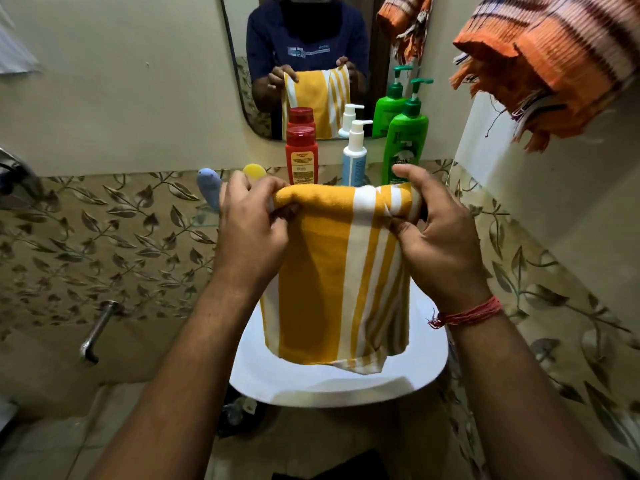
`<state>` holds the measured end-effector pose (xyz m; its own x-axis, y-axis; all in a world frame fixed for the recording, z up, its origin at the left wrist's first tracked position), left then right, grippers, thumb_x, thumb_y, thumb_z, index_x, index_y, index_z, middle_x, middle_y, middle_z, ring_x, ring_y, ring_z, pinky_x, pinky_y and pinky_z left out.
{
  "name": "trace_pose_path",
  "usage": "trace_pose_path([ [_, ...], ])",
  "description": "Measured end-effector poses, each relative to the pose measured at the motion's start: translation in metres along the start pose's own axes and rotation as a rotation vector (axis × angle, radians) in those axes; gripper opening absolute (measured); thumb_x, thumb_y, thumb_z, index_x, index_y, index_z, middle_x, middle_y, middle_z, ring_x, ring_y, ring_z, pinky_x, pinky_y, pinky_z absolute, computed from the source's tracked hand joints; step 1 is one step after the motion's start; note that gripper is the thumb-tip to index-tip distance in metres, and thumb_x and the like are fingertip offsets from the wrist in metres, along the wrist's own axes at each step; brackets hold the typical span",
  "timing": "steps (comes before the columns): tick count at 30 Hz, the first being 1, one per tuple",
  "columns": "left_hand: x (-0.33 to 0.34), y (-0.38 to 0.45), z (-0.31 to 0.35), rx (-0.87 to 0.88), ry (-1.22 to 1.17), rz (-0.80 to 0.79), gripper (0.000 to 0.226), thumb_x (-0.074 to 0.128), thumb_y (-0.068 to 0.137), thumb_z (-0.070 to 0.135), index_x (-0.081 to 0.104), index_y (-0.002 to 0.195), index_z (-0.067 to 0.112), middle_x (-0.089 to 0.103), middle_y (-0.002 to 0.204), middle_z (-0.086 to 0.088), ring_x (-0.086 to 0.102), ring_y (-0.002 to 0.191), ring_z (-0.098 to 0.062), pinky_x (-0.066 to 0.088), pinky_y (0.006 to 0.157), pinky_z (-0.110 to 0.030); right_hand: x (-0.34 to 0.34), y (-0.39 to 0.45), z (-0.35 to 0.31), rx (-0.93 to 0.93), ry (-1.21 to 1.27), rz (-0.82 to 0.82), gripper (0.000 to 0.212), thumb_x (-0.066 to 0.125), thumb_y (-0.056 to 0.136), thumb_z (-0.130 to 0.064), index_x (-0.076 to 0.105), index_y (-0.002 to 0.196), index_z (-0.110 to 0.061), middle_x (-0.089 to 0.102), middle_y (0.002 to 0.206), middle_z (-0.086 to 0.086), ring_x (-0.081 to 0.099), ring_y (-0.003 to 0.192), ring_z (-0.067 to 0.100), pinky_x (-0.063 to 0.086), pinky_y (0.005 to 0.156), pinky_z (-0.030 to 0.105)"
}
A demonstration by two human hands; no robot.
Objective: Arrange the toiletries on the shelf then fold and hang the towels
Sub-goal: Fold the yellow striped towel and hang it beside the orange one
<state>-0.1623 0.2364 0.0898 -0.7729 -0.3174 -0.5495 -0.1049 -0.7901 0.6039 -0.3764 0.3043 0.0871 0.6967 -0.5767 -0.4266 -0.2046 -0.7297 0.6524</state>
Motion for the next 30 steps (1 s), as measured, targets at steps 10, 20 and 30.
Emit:
trace_pose_path([
  [10, 0.004, 0.005, 0.004, -0.025, -0.282, 0.014, 0.022, 0.068, 0.093, 0.018, 0.057, 0.112, 0.019, 0.054, 0.12, -0.002, 0.058, 0.107, -0.016, 0.05, 0.076, -0.01, 0.002, 0.013, 0.005, 0.129, 0.517, -0.037, 0.044, 0.048, 0.095, 0.003, 0.046, 0.131, -0.022, 0.052, 0.128, -0.001, 0.059, 0.113, 0.014, 0.054, 0.097, 0.037],
  [20, 0.004, 0.005, -0.002, -0.054, -0.337, -0.086, 0.04, 0.069, 0.093, 0.017, 0.056, 0.129, 0.031, 0.057, 0.124, 0.004, 0.056, 0.117, -0.01, 0.05, 0.086, -0.014, 0.019, 0.013, 0.009, 0.133, 0.956, -0.088, 0.051, 0.038, 0.087, 0.024, 0.044, 0.123, -0.011, 0.063, 0.106, -0.005, 0.063, 0.094, 0.011, 0.055, 0.084, 0.028],
  [30, -0.008, 0.013, 0.017, 0.245, 0.003, -0.063, 0.038, 0.063, 0.092, 0.002, 0.064, 0.127, 0.016, 0.041, 0.104, -0.001, 0.048, 0.102, -0.022, 0.049, 0.082, -0.036, 0.006, 0.02, 0.011, 0.141, 0.734, -0.106, 0.05, 0.045, 0.089, 0.009, 0.045, 0.13, -0.019, 0.057, 0.113, -0.002, 0.062, 0.095, 0.011, 0.055, 0.078, 0.03],
])
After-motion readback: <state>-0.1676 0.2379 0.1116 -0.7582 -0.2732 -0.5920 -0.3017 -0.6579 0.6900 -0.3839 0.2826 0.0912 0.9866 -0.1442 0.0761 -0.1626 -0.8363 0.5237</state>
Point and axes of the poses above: each hand's wrist, its own y-axis towards the middle knuckle, its own x-axis out of the palm, z = x × y, the point moved 2 cm from there along y, towards the middle knuckle
